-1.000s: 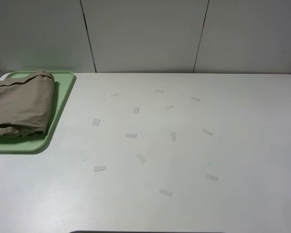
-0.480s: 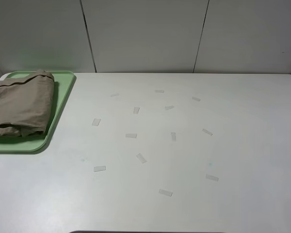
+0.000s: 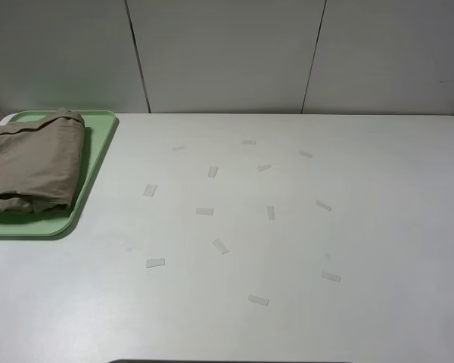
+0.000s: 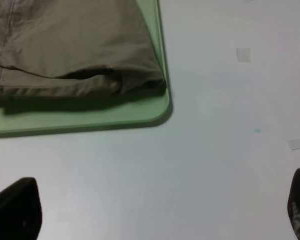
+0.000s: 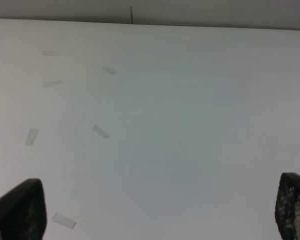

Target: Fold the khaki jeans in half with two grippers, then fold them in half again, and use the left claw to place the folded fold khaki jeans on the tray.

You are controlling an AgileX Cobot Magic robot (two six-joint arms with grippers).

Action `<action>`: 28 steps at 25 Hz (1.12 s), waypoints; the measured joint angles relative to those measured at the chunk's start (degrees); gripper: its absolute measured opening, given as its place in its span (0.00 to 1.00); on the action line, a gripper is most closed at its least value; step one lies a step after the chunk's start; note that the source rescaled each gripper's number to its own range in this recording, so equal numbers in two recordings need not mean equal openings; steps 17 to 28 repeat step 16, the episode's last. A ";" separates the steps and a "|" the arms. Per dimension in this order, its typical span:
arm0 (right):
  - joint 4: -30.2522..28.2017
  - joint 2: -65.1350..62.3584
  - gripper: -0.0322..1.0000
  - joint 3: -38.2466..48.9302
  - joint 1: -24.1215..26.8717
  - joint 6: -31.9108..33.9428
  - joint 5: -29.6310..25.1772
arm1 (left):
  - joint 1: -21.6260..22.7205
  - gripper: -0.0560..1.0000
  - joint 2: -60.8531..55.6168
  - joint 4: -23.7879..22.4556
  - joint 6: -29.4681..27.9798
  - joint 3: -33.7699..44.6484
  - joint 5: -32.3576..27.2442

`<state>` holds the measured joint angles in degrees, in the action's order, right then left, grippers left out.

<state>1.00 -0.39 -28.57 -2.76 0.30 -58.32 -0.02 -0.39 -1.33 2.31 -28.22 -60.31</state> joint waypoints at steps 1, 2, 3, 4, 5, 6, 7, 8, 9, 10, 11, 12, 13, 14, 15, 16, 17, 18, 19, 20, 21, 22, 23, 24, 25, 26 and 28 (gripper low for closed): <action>0.00 0.00 1.00 0.00 0.00 0.00 0.00 | 0.00 1.00 0.00 0.00 0.00 0.00 0.00; 0.00 0.00 1.00 0.00 0.00 0.04 0.00 | 0.00 1.00 0.00 0.00 0.00 0.00 0.00; 0.00 0.00 1.00 0.00 0.00 0.04 0.00 | 0.00 1.00 0.00 0.00 0.00 0.00 0.00; 0.00 0.00 1.00 0.00 0.00 0.04 0.00 | 0.00 1.00 0.00 0.00 0.00 0.00 0.00; 0.00 0.00 1.00 0.00 0.00 0.04 0.00 | 0.00 1.00 0.00 0.00 0.00 0.00 0.00; 0.00 0.00 1.00 0.00 0.00 0.04 0.00 | 0.00 1.00 0.00 0.00 0.00 0.00 0.00; 0.00 0.00 1.00 0.00 0.00 0.04 0.00 | 0.00 1.00 0.00 0.00 0.00 0.00 0.00; 0.00 0.00 1.00 0.00 0.00 0.04 0.00 | 0.00 1.00 0.00 0.00 0.00 0.00 0.00; 0.00 0.00 1.00 0.00 0.00 0.04 0.00 | 0.00 1.00 0.00 0.00 0.00 0.00 0.00; 0.00 0.00 1.00 0.00 0.00 0.04 0.00 | 0.00 1.00 0.00 0.00 0.00 0.00 0.00; 0.00 0.00 1.00 0.00 0.00 0.04 0.00 | 0.00 1.00 0.00 0.00 0.00 0.00 0.00; 0.00 0.00 1.00 0.00 0.00 0.04 0.00 | 0.00 1.00 0.00 0.00 0.00 0.00 0.00; 0.00 0.00 1.00 0.00 0.00 0.04 0.00 | 0.00 1.00 0.00 0.00 0.00 0.00 0.00; 0.00 0.00 1.00 0.00 0.00 0.04 0.00 | 0.00 1.00 0.00 0.00 0.00 0.00 0.00; 0.00 0.00 1.00 0.00 0.00 0.04 0.00 | 0.00 1.00 0.00 0.00 0.00 0.00 0.00; 0.00 0.00 1.00 0.00 0.00 0.04 0.00 | 0.00 1.00 0.00 0.00 0.00 0.00 0.00; 0.00 0.00 1.00 0.00 0.00 0.04 0.00 | 0.00 1.00 0.00 0.00 0.00 0.00 0.00; 0.00 0.00 1.00 0.00 0.00 0.04 0.00 | 0.00 1.00 0.00 0.00 0.00 0.00 0.00; 0.00 0.00 1.00 0.00 0.00 0.04 0.00 | 0.00 1.00 0.00 0.00 0.00 0.00 0.00; 0.00 0.00 1.00 0.00 0.00 0.04 0.00 | 0.00 1.00 0.00 0.00 0.00 0.00 0.00; 0.00 0.00 1.00 0.00 0.00 0.04 0.00 | 0.00 1.00 0.00 0.00 0.00 0.00 0.00; 0.00 0.00 1.00 0.00 0.00 0.04 0.00 | 0.00 1.00 0.00 0.00 0.00 0.00 0.00; 0.00 0.00 1.00 0.00 0.00 0.04 0.00 | 0.00 1.00 0.00 0.00 0.00 0.00 0.00; 0.00 0.00 1.00 0.00 0.00 0.04 0.00 | 0.00 1.00 0.00 0.00 0.00 0.00 0.00; 0.00 0.00 1.00 0.00 0.00 0.04 0.00 | 0.00 1.00 0.00 0.00 0.00 0.00 0.00; 0.00 0.00 1.00 0.00 0.00 0.04 0.00 | 0.00 1.00 0.00 0.00 0.00 0.00 0.00; 0.00 0.00 1.00 0.00 0.00 0.04 0.00 | 0.00 1.00 0.00 0.00 0.00 0.00 0.00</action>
